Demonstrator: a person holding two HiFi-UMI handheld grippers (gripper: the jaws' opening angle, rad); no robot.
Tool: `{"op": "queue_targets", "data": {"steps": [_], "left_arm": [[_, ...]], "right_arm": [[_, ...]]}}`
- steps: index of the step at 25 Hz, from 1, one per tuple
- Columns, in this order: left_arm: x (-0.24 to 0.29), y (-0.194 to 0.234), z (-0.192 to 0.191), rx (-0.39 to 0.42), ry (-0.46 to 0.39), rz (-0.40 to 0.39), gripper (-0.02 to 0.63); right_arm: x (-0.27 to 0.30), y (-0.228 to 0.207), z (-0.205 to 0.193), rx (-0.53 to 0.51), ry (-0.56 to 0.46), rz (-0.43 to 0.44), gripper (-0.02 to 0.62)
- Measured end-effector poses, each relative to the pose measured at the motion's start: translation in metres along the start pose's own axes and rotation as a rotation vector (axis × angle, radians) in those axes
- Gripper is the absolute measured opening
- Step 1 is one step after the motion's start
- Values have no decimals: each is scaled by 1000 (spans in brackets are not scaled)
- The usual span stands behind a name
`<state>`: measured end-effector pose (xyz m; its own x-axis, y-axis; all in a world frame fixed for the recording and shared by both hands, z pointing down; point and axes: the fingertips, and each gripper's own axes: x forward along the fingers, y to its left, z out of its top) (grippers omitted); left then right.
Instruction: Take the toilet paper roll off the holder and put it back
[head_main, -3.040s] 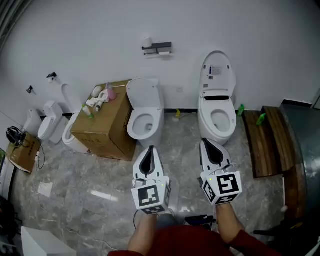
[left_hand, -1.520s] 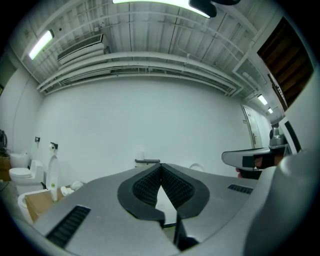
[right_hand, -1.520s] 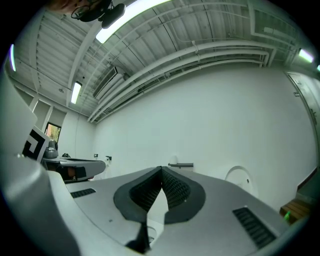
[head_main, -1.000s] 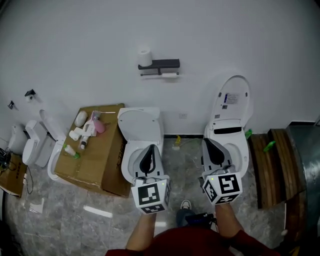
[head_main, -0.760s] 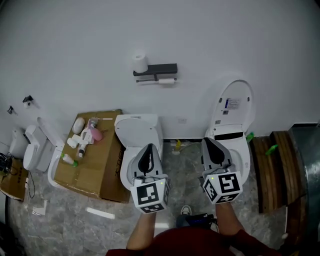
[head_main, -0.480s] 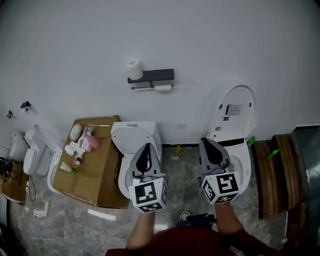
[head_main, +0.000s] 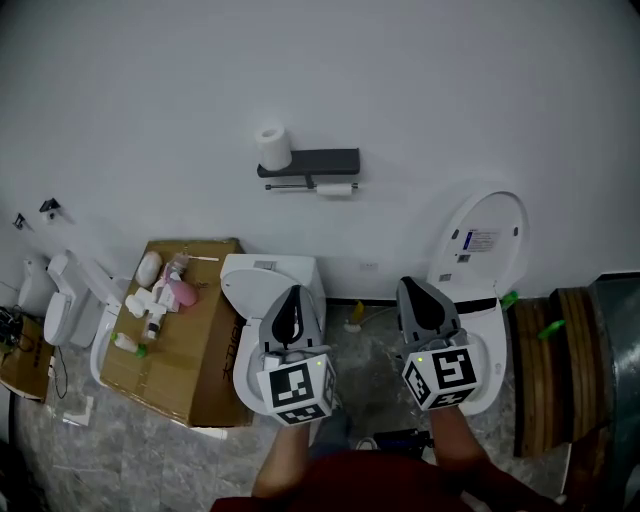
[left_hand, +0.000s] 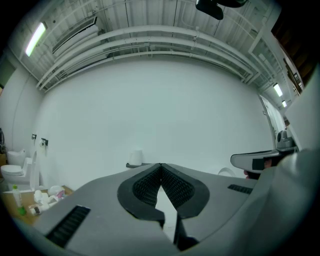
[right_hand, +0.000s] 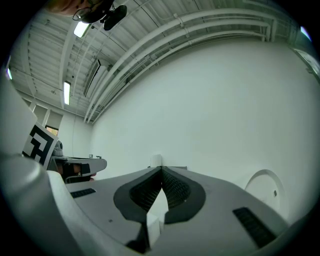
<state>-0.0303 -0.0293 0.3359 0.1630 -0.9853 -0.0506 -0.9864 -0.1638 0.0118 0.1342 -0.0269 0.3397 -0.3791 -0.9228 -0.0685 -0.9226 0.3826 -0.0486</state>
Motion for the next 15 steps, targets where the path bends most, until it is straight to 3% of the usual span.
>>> {"op": "queue_targets", "data": {"steps": [15], "left_arm": [[178,94,-15,31,-1,16,15]], "right_arm": [[197,-11,-16,-18,14,-5,9]]}}
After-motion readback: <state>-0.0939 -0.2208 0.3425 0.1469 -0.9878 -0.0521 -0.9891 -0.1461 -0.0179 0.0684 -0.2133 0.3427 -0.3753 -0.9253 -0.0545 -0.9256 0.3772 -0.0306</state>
